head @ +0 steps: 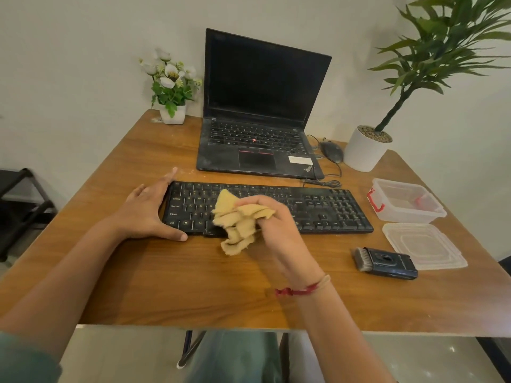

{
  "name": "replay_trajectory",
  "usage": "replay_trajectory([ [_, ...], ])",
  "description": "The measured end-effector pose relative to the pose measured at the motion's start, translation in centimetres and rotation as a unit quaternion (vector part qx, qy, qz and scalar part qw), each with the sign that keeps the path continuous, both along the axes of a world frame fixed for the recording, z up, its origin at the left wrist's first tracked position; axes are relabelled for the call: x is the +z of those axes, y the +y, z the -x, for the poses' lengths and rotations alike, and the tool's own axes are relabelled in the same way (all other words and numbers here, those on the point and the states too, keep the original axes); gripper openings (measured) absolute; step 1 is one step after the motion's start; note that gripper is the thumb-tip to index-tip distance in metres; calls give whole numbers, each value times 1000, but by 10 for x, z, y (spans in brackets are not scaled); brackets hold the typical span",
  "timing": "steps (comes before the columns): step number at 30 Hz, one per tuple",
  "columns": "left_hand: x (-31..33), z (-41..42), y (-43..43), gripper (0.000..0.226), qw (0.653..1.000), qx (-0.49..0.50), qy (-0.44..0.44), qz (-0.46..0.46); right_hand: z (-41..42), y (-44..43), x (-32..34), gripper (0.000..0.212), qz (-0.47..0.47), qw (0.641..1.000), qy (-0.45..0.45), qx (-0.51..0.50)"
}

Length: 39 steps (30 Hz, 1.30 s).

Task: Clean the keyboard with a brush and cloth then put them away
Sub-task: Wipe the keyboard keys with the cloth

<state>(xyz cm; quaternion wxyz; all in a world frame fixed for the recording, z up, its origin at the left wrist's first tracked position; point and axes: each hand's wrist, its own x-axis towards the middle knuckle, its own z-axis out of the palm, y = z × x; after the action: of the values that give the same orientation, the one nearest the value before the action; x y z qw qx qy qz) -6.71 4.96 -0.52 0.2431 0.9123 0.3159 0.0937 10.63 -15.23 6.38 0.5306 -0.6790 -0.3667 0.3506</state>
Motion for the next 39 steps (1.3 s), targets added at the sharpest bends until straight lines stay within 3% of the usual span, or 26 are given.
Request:
replay_trajectory([
  [2,2,0,-3,144,1000,4,-4,5,-12,-7,1,33,-30,979,186,-74],
  [4,2,0,-5,145,1000,6,-2,-3,-25,-17,0,24,-57,923,351,-146],
  [8,-3,-1,-7,130,998,-9,-25,-51,-38,-35,-6,17,-77,869,447,-199],
  [13,-1,4,-17,111,990,28,-133,-37,-44,-45,-11,31,-49,868,453,-197],
  [17,0,5,-23,104,987,48,-153,-28,-63,-58,-9,36,-19,914,342,-218],
  [20,-1,5,-21,99,988,49,-145,-18,-81,-74,-1,31,-32,920,292,-259],
  [24,-3,4,-20,100,991,44,-126,-31,-93,-94,0,24,-76,906,315,-272],
  [32,-3,5,-20,98,992,15,-96,-85,-83,-92,-10,42,-85,893,354,-264],
  [39,-3,3,-21,103,995,6,-52,-90,-69,-78,-12,21,-54,891,398,-211],
])
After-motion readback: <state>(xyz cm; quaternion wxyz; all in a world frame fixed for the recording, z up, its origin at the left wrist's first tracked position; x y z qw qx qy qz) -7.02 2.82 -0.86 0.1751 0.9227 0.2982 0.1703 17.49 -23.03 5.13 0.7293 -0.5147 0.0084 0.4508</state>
